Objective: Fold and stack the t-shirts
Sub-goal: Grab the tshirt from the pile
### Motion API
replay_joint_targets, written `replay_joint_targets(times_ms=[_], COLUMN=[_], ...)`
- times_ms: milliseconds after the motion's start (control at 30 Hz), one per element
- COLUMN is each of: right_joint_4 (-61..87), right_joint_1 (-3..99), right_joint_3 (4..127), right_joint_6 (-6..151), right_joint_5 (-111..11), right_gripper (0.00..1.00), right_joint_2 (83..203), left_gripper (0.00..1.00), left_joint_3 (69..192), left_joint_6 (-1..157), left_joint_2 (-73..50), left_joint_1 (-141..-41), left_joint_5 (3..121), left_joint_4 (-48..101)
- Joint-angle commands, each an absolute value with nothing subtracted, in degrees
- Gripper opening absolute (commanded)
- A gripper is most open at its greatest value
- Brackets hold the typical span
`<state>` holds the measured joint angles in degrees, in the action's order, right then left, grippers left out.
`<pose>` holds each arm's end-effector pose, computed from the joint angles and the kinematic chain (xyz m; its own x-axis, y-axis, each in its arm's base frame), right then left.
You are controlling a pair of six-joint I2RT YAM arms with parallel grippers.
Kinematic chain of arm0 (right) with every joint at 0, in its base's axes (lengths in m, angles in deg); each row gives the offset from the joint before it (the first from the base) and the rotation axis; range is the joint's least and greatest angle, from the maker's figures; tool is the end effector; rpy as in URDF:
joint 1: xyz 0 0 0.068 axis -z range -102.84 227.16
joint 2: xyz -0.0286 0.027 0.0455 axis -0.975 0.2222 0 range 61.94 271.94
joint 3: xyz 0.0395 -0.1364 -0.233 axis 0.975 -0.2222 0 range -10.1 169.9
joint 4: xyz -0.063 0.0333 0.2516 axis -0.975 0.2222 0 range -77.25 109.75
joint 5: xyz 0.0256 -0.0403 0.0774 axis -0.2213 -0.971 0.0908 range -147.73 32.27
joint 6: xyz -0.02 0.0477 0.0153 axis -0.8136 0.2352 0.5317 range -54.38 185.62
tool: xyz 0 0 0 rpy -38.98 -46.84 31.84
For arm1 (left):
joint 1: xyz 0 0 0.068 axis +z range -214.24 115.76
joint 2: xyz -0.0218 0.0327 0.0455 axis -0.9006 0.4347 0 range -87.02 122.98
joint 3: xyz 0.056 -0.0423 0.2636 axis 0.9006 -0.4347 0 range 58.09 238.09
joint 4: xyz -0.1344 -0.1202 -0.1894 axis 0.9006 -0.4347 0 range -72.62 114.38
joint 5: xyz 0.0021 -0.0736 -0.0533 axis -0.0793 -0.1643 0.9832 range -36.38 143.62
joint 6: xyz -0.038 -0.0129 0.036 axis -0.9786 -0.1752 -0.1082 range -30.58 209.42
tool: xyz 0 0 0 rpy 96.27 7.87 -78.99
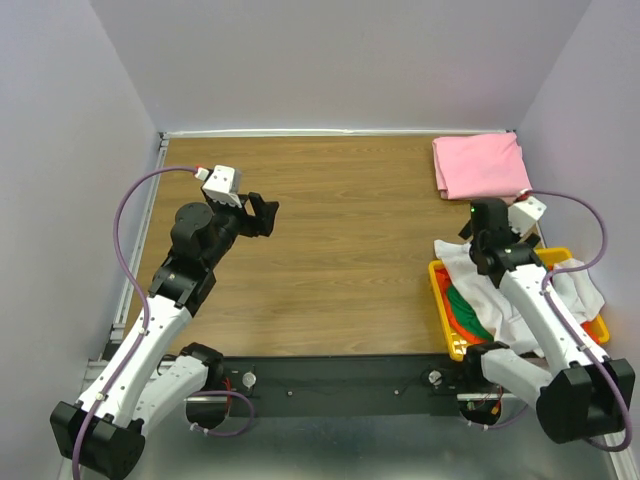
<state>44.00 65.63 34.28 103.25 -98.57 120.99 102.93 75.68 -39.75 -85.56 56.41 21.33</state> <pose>0.2072 0.0184 0.2634 -0.3777 0.3944 -0.8377 0.6630 0.7468 0.0527 0.1831 -0.0734 0.3464 -0.1833 -0.1831 -0.9658 0.3755 0.8949 -0.2409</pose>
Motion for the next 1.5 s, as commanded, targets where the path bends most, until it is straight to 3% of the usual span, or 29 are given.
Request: replay_joint_targets(times_ms=[0, 133, 400, 633, 733, 833, 867, 900, 933, 1000, 1267, 1467], right_joint_4=[45.10, 42.11, 39.21, 37.10, 35.87, 35.60, 35.69, 35.69, 35.69, 35.78, 38.68, 40.70], right_joint_1=[72.66, 82.49, 85.77, 89.28, 90.96, 91.31, 91.31, 91.31, 91.31, 91.31, 91.31, 91.22], right_joint_3=[37.36, 37.80, 36.23, 35.26, 35.17, 35.26, 35.17, 34.82, 34.73, 34.64, 37.44, 41.05], right_joint_6=[101.75, 101.39, 101.48, 100.60, 100.08, 99.55, 99.55, 99.63, 99.72, 99.72, 97.71, 96.65], right_joint_5=[-96.49, -89.47, -87.79, -86.21, -83.49, -83.30, -83.48, -83.92, -84.18, -84.27, -83.22, -71.99], right_gripper=[1.00, 1.00, 0.99, 0.88, 0.79, 0.59, 0.40, 0.30, 0.15, 0.04, 0.00, 0.00], right_joint_2=[123.37, 128.38, 134.62, 136.65, 137.61, 138.58, 138.50, 138.32, 137.89, 136.74, 125.94, 120.75], left_gripper=[0.82, 0.82, 0.82, 0.82, 0.82, 0.82, 0.82, 0.82, 0.82, 0.82, 0.82, 0.82], left_joint_3=[103.26, 103.09, 103.09, 103.00, 103.00, 103.00, 103.00, 103.00, 103.00, 102.91, 103.09, 103.09], left_joint_6=[75.45, 75.27, 74.66, 74.66, 74.83, 74.83, 74.74, 74.83, 74.92, 74.92, 74.83, 75.09], left_joint_2=[-40.17, -40.00, -39.91, -40.52, -40.52, -40.52, -40.61, -40.61, -40.70, -40.79, -40.79, -41.05], left_joint_1=[-85.15, -85.15, -85.15, -85.15, -85.15, -85.07, -85.07, -85.15, -85.15, -85.15, -85.15, -85.07], left_joint_5=[59.34, 60.04, 58.37, 58.19, 58.11, 58.11, 58.02, 57.84, 57.84, 57.75, 58.11, 58.02], left_joint_4=[21.39, 21.57, 21.04, 20.95, 20.87, 20.95, 20.87, 20.87, 20.87, 20.87, 21.04, 21.04])
